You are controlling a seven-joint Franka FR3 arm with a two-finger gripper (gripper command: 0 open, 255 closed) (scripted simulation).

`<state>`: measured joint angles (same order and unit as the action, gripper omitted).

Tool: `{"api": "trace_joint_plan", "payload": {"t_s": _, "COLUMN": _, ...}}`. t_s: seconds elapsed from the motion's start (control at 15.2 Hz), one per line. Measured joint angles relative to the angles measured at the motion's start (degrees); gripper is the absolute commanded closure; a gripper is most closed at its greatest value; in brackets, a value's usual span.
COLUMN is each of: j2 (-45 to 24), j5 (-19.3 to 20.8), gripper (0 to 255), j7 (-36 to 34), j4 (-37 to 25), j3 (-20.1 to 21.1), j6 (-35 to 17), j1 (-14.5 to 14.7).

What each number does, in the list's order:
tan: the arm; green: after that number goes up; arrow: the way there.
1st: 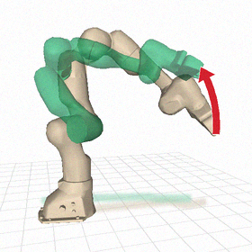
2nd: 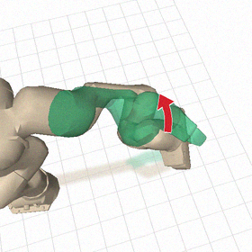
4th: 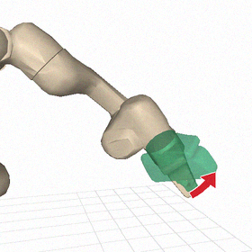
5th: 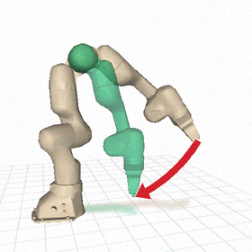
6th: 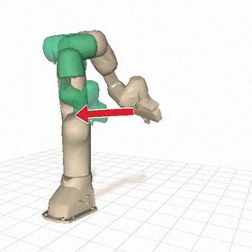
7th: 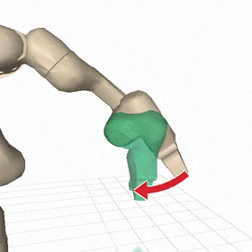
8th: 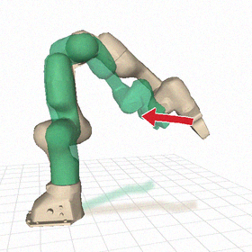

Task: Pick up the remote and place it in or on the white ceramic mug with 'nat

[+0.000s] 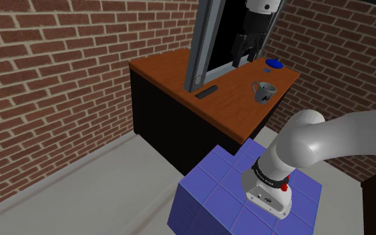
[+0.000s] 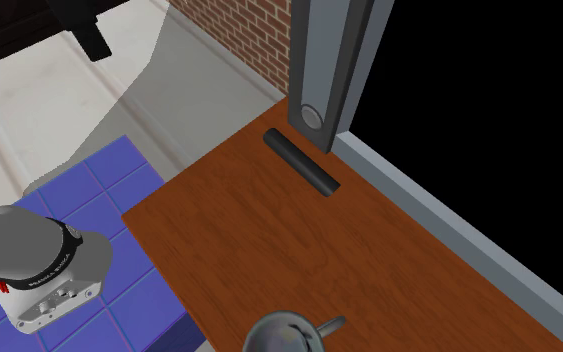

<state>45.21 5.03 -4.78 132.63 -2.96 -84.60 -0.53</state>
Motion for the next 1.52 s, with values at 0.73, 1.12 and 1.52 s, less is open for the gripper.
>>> {"api": "trace_joint_plan", "payload": {"t_s": 0.73, "j2": -13.79, "j5": -6.63, "gripper": 0, "j7": -17.13, "j4": 3.06, "j3": -2.34, "j6": -17.77, "j1": -6.38}}
{"api": "trace_joint_plan", "payload": {"t_s": 1.12, "j2": -23.24, "j5": -11.62, "gripper": 0, "j7": -26.27, "j4": 3.21, "j3": -4.90, "j6": -28.61, "j1": -9.79}}
{"api": "trace_joint_plan", "payload": {"t_s": 1.52, "j2": -32.70, "j5": -18.42, "gripper": 0, "j7": -33.36, "j4": 3.77, "j3": -7.77, "j6": -39.92, "j1": -12.25}}
